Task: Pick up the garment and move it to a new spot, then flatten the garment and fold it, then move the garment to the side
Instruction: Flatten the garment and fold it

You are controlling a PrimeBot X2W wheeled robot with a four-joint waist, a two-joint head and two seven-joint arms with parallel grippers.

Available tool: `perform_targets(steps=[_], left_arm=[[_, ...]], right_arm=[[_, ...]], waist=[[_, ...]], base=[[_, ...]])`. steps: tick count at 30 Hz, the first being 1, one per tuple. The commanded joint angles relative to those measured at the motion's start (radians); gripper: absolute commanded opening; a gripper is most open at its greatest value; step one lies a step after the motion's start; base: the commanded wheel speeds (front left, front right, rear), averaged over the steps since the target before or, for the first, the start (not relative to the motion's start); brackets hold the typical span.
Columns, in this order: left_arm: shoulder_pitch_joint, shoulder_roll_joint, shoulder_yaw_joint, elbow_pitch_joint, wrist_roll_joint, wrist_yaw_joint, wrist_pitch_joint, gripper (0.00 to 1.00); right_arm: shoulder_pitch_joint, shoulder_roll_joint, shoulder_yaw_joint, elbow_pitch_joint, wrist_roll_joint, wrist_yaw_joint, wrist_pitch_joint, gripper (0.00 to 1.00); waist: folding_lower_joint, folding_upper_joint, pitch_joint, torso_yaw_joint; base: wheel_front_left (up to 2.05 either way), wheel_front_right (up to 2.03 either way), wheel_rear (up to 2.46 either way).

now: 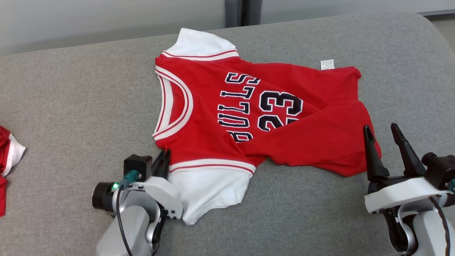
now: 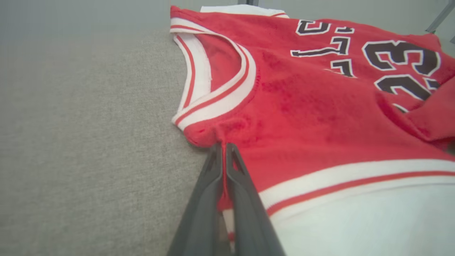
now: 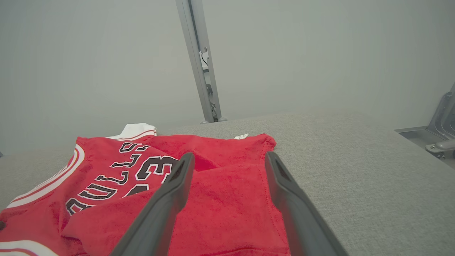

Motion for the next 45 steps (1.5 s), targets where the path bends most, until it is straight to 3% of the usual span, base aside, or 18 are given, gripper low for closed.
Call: perform_targets(steps=[1,16,17,18,19,25,35,45], left_arm=[[-0.025,0.008,0.008,-0.001,-0.001,0.007,-0.008,0.00],[-0.136,0.091,0.074,-0.050,0.078,0.061,-0.030,0.00],[-0.129,0.095,0.082,-0.054,0.080,0.065,-0.030,0.07],[-0.119,0.098,0.088,-0.059,0.089,0.069,-0.030,0.64],[-0.107,0.100,0.093,-0.064,0.095,0.073,-0.030,1.00],[-0.041,0.087,0.131,-0.129,0.105,0.076,-0.029,1.00],[0.149,0.049,0.205,-0.364,0.119,0.070,-0.029,1.00],[0.284,0.018,0.179,-0.446,0.116,0.043,-0.029,1.00]], right_arm=[[-0.010,-0.004,-0.004,0.003,-0.001,0.000,-0.006,1.00],[-0.042,0.010,0.030,0.028,0.004,0.000,-0.018,1.00],[-0.044,0.011,0.030,0.030,0.005,0.000,-0.020,1.00],[-0.043,0.011,0.030,0.033,0.006,0.000,-0.021,1.00],[-0.042,0.012,0.029,0.035,0.007,0.000,-0.023,1.00],[-0.022,0.011,0.021,0.048,0.005,0.000,-0.030,1.00],[0.004,0.006,0.026,0.050,-0.006,0.000,-0.020,1.00],[0.015,0.010,0.031,0.042,-0.002,0.000,-0.013,1.00]], waist=[[0.0000,-0.0001,0.001,0.002],[0.0000,-0.0001,0.015,-0.023],[0.0000,-0.0001,0.015,-0.025],[0.0000,-0.0001,0.014,-0.026],[0.0000,-0.0001,0.013,-0.027],[0.0000,-0.0001,-0.011,-0.015],[0.0000,-0.0001,-0.074,0.027],[0.0000,-0.0001,-0.083,0.042]], base=[[0.00,0.00,0.00],[0.00,0.00,0.00],[0.00,0.00,0.00],[0.00,0.00,0.00],[0.00,0.00,0.00],[0.00,0.00,0.00],[0.00,0.00,0.00],[0.00,0.00,0.00]])
